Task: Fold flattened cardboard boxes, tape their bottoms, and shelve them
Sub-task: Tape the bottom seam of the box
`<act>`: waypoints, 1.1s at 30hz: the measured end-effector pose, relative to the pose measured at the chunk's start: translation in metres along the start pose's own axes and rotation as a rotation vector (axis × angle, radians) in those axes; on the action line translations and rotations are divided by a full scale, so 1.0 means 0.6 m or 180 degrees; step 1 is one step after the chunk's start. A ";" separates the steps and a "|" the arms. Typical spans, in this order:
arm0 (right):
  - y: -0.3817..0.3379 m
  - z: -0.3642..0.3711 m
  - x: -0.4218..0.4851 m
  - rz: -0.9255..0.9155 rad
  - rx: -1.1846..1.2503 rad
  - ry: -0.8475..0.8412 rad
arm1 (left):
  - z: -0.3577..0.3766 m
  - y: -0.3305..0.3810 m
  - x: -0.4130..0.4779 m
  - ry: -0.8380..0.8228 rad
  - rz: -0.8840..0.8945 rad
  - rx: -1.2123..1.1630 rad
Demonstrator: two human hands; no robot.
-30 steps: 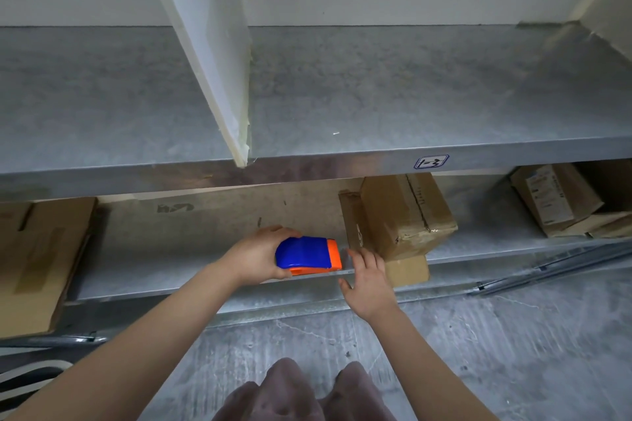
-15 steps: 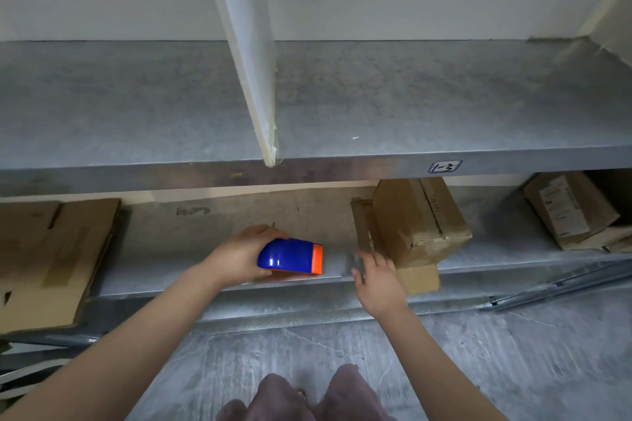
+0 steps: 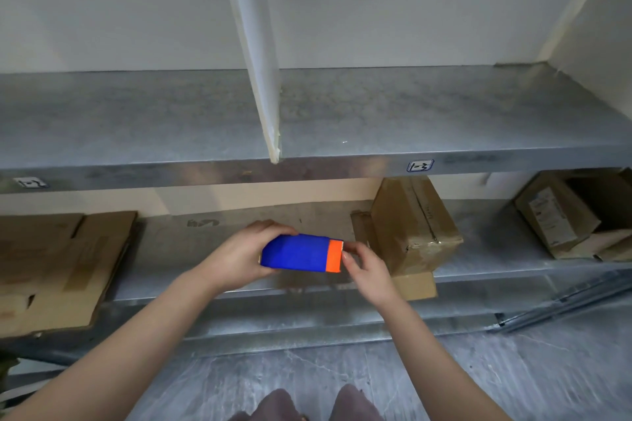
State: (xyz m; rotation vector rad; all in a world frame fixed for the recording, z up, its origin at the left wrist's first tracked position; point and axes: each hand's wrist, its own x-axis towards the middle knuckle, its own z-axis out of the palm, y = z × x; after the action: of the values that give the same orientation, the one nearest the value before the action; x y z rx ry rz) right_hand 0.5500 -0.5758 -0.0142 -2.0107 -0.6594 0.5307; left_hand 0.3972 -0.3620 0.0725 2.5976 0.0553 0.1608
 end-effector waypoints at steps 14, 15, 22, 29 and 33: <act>0.022 -0.108 -0.065 0.0286 0.0898 -0.0338 | 0.031 0.138 -0.002 0.0189 0.0098 -0.0074; 0.027 -0.124 -0.070 0.0224 0.0815 -0.0252 | 0.039 0.152 0.001 0.0211 0.0073 -0.0104; 0.063 -0.243 -0.099 0.0216 0.0114 0.0179 | 0.109 0.244 0.021 0.0360 -0.0160 -0.0192; 0.096 -0.384 -0.075 0.0510 -0.0081 0.0549 | 0.099 0.258 0.025 0.0713 -0.0746 -0.0149; 0.093 -0.411 -0.050 0.0598 -0.0240 0.0592 | 0.091 0.256 0.038 0.0629 -0.0849 -0.0105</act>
State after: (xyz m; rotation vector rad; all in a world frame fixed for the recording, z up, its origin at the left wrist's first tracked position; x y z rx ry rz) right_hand 0.6887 -0.7763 0.0591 -2.1752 -0.3847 0.4266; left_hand 0.4280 -0.5200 0.1075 2.5036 0.4633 0.3167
